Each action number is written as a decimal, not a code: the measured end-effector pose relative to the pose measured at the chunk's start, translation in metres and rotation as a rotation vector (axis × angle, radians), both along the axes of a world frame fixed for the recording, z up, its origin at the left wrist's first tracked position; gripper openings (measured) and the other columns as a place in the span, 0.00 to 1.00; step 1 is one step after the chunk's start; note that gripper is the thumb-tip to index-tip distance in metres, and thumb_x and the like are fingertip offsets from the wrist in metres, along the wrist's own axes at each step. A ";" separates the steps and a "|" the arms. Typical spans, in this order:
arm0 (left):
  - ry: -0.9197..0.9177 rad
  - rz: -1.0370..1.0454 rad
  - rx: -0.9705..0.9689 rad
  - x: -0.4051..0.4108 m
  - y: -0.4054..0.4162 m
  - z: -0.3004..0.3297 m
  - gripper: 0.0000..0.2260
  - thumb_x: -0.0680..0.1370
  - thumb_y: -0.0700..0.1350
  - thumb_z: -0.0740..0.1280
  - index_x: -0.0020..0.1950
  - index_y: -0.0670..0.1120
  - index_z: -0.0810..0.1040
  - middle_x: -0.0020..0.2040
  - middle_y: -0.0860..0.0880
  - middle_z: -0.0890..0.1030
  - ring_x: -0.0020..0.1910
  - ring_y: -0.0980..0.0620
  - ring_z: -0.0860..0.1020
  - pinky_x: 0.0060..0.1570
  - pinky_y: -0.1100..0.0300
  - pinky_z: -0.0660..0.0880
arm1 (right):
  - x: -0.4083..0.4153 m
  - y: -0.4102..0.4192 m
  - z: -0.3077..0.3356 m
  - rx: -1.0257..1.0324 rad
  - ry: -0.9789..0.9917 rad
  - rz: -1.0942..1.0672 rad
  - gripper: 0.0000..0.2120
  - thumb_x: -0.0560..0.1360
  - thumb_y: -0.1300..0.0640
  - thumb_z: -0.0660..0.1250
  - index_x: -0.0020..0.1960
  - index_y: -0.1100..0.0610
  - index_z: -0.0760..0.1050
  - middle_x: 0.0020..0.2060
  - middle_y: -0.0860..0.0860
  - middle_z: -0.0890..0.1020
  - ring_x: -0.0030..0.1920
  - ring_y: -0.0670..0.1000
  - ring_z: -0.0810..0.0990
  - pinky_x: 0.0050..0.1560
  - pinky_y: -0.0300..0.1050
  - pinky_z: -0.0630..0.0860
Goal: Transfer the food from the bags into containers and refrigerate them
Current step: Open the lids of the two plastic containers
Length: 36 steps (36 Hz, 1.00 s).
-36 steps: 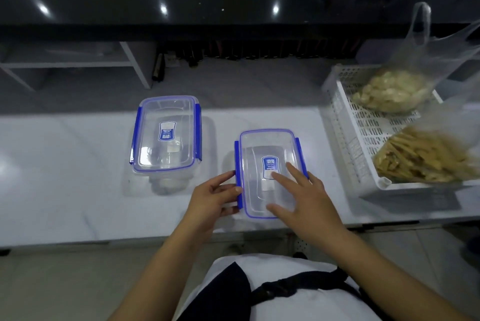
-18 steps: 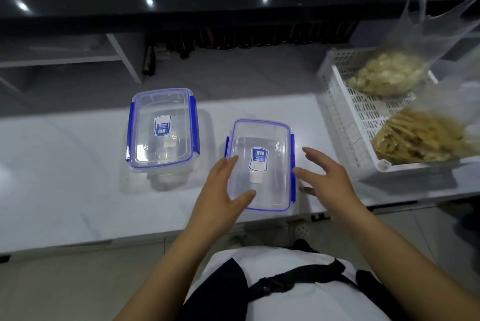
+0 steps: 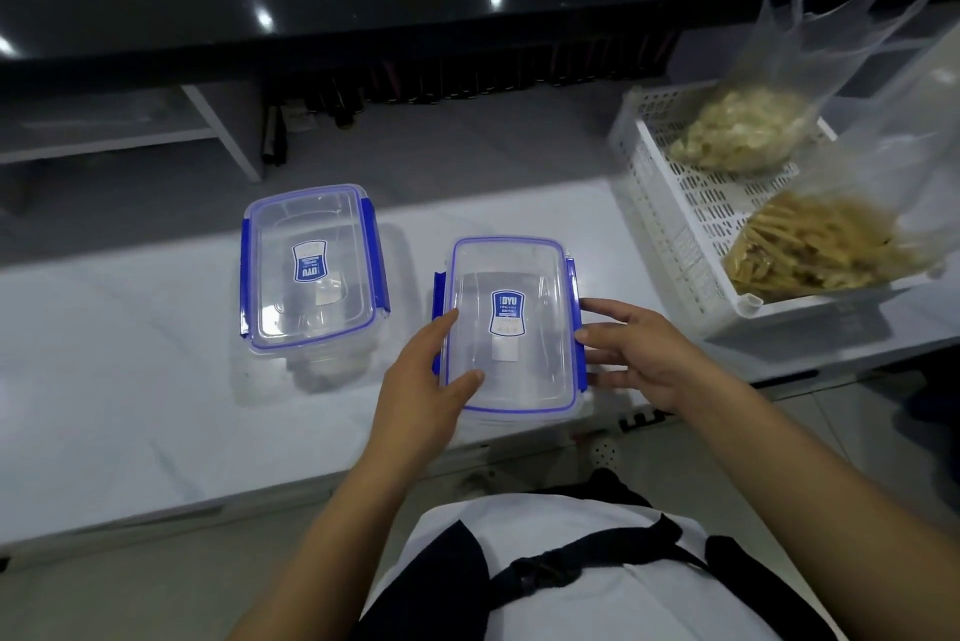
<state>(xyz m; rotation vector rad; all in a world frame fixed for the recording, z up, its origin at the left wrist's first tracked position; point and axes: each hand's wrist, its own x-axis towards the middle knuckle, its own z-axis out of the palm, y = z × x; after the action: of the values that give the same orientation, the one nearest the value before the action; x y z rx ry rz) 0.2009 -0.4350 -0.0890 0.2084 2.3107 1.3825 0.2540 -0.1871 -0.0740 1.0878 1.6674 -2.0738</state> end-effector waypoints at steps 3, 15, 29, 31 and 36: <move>0.001 -0.009 -0.006 -0.001 -0.001 -0.003 0.31 0.77 0.44 0.74 0.76 0.60 0.66 0.68 0.61 0.71 0.63 0.59 0.71 0.67 0.51 0.75 | 0.001 0.003 0.001 0.011 -0.009 0.005 0.18 0.75 0.68 0.70 0.59 0.49 0.79 0.47 0.58 0.87 0.42 0.57 0.87 0.36 0.49 0.82; -0.057 -0.011 0.053 -0.002 -0.006 -0.008 0.31 0.77 0.47 0.73 0.75 0.63 0.66 0.67 0.59 0.72 0.61 0.57 0.73 0.57 0.57 0.79 | 0.021 -0.004 0.006 0.644 0.215 0.264 0.29 0.76 0.50 0.72 0.73 0.36 0.66 0.72 0.40 0.69 0.67 0.44 0.71 0.62 0.47 0.72; -0.058 -0.124 0.143 0.017 -0.027 0.006 0.31 0.75 0.55 0.73 0.72 0.72 0.61 0.64 0.79 0.65 0.59 0.81 0.66 0.45 0.84 0.67 | 0.038 -0.034 -0.021 1.321 0.453 0.883 0.41 0.69 0.48 0.77 0.77 0.42 0.62 0.78 0.51 0.62 0.79 0.60 0.54 0.72 0.52 0.52; -0.081 -0.090 0.167 0.019 -0.025 0.006 0.29 0.77 0.55 0.71 0.73 0.70 0.62 0.69 0.73 0.67 0.66 0.71 0.68 0.45 0.82 0.68 | 0.039 -0.028 -0.021 1.262 0.438 0.911 0.40 0.72 0.49 0.75 0.77 0.37 0.57 0.80 0.45 0.55 0.80 0.54 0.46 0.73 0.48 0.50; -0.092 -0.058 0.213 0.023 -0.021 0.006 0.29 0.75 0.57 0.70 0.74 0.67 0.66 0.73 0.64 0.71 0.72 0.59 0.68 0.59 0.71 0.68 | 0.037 -0.010 -0.005 1.208 0.388 0.997 0.39 0.73 0.44 0.74 0.76 0.34 0.56 0.79 0.39 0.52 0.80 0.49 0.45 0.77 0.49 0.50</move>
<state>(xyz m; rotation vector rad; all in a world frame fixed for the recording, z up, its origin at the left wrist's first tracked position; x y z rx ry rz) 0.2243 -0.4565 -0.0831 0.2686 2.0659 1.5748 0.2914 -0.1968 -0.0794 -0.1448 2.8672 -0.5578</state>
